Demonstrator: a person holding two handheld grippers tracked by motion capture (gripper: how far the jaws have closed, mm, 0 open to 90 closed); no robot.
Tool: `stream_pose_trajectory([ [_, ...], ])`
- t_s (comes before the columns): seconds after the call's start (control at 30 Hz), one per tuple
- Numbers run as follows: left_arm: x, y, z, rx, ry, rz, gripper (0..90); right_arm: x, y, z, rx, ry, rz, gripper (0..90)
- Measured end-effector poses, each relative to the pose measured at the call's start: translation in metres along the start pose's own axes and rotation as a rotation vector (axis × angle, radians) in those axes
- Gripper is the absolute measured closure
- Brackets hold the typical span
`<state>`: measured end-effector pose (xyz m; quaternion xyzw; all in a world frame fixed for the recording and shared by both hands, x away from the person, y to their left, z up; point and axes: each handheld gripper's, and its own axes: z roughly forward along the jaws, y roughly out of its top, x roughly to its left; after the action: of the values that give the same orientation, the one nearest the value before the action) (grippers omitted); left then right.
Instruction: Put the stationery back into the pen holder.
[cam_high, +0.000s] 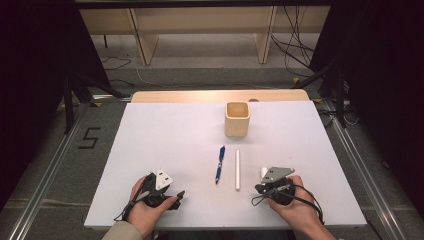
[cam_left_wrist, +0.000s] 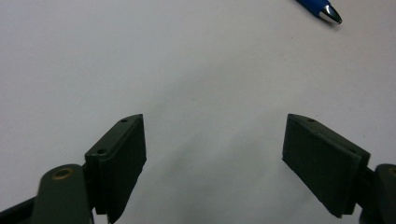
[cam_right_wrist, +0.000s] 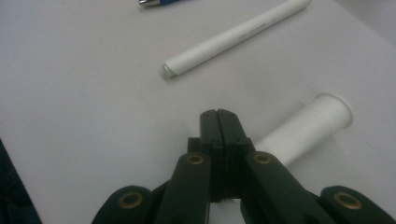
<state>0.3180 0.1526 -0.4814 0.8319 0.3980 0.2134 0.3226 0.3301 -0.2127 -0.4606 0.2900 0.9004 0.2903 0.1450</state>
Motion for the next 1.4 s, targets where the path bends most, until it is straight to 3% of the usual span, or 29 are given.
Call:
stream_pose_trajectory([
  [0.1,0.000,-0.001,0.000,-0.007,0.004,-0.011,21.5,0.001,0.003,0.000,0.024,0.032,-0.059,90.0],
  [0.2,0.001,-0.001,-0.001,0.002,0.003,-0.009,21.5,0.004,0.002,0.002,0.038,0.029,-0.070,90.0],
  [0.47,0.000,-0.001,0.000,-0.008,0.003,-0.011,21.5,0.009,-0.005,0.005,0.069,0.012,-0.067,90.0],
  [1.03,0.001,-0.001,-0.001,-0.004,0.004,-0.009,21.6,0.007,-0.010,0.006,0.096,0.023,-0.058,90.0],
  [1.4,0.001,-0.001,-0.001,-0.005,0.007,-0.011,21.6,-0.002,-0.018,0.000,0.102,0.019,-0.040,90.0],
])
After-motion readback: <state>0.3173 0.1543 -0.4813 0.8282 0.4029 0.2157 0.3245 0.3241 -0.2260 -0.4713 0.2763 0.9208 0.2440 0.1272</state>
